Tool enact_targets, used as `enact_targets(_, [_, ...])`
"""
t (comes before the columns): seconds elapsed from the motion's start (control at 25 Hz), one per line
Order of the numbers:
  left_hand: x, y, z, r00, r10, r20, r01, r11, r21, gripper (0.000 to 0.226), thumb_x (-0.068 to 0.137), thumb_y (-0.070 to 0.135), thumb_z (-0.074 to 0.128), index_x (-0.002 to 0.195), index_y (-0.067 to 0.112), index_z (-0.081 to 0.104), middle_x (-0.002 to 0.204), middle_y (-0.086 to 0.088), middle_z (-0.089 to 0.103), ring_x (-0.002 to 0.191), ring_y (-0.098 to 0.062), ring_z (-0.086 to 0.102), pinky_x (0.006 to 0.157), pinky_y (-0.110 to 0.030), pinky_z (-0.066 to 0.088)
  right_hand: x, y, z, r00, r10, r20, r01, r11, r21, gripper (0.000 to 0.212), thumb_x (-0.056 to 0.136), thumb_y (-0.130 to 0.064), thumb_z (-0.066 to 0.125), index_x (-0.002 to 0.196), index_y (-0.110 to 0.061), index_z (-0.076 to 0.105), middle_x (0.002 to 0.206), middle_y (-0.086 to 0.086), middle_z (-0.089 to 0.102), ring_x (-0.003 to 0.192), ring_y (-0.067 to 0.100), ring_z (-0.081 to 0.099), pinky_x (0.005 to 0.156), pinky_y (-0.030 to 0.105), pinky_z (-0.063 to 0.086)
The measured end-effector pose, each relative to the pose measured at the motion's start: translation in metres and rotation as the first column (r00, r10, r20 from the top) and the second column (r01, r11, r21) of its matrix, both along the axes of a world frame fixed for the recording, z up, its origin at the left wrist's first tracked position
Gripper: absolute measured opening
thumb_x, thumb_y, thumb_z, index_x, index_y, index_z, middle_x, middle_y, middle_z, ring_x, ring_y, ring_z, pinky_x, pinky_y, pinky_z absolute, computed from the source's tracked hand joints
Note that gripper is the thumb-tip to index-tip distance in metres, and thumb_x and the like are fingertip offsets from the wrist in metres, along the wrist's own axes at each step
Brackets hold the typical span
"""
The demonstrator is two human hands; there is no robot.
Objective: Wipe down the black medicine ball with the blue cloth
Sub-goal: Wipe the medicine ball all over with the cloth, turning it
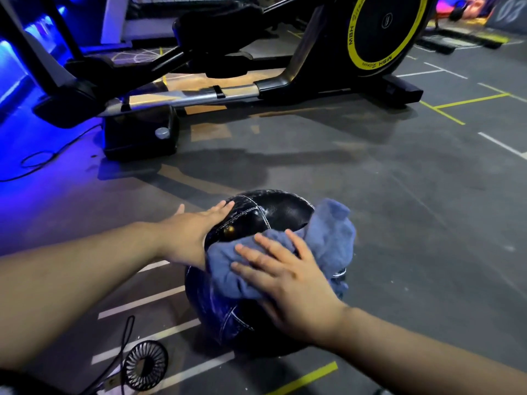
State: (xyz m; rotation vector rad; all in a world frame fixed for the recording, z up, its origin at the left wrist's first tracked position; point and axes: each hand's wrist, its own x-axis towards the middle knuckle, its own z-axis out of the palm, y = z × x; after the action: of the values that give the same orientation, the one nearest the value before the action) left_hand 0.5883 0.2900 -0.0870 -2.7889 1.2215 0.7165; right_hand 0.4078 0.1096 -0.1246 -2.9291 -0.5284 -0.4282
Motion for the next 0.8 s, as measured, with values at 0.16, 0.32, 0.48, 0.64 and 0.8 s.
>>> enact_targets(0.16, [-0.001,-0.002,-0.001,1.000,-0.003,-0.027,0.003,1.000,0.007,0.146,0.047,0.082,0.072,0.149,0.034,-0.022,0.161,0.015,-0.013,0.149,-0.008,0.007,0.115,-0.061,-0.004,0.024,-0.037,0.002,0.997,-0.072,0.042,0.069,0.995,0.072,0.049,0.085,-0.034,0.050,0.132,-0.023,0.058,0.142,0.000,0.056,0.131,0.026,0.051,0.107,0.047,0.034])
enact_targets(0.32, [-0.008,-0.011,0.001,0.999,0.000,-0.040,-0.002,1.000,-0.031,0.148,0.040,0.089,0.066,0.146,0.040,-0.024,0.160,0.015,-0.016,0.149,-0.013,0.010,0.116,-0.061,-0.007,0.039,-0.086,0.010,0.805,-0.521,-0.283,0.581,0.600,0.550,0.019,0.097,-0.024,0.051,0.110,-0.020,0.065,0.106,0.002,0.071,0.102,0.027,0.064,0.077,0.028,0.039])
enact_targets(0.48, [-0.018,-0.017,0.001,0.999,-0.033,0.037,0.035,0.998,-0.048,0.150,0.042,0.084,0.071,0.151,0.032,-0.017,0.162,0.007,-0.010,0.149,-0.008,0.006,0.118,-0.059,-0.002,0.017,-0.049,0.007,0.921,-0.387,-0.051,0.377,0.850,0.368,0.039,0.087,-0.031,0.050,0.124,-0.029,0.061,0.134,-0.012,0.061,0.127,0.018,0.054,0.103,0.041,0.041])
enact_targets(0.64, [-0.021,-0.015,-0.001,0.999,-0.017,0.043,0.019,0.999,-0.050,0.146,0.046,0.077,0.076,0.152,0.031,-0.013,0.163,0.010,-0.007,0.147,-0.002,0.004,0.118,-0.053,0.000,0.007,-0.015,0.008,1.000,0.020,-0.012,-0.020,0.999,0.050,0.052,0.083,-0.040,0.048,0.134,-0.034,0.054,0.147,-0.011,0.050,0.138,0.022,0.044,0.109,0.052,0.030])
enact_targets(0.8, [-0.029,-0.019,0.001,0.999,-0.023,0.034,0.026,0.995,-0.098,0.147,0.040,0.087,0.068,0.151,0.036,-0.014,0.162,0.010,-0.010,0.148,-0.005,0.003,0.119,-0.054,0.000,0.046,-0.059,0.021,0.954,-0.290,-0.075,0.300,0.912,0.281,0.030,0.088,-0.036,0.051,0.112,-0.026,0.066,0.117,0.002,0.070,0.112,0.028,0.064,0.096,0.044,0.050])
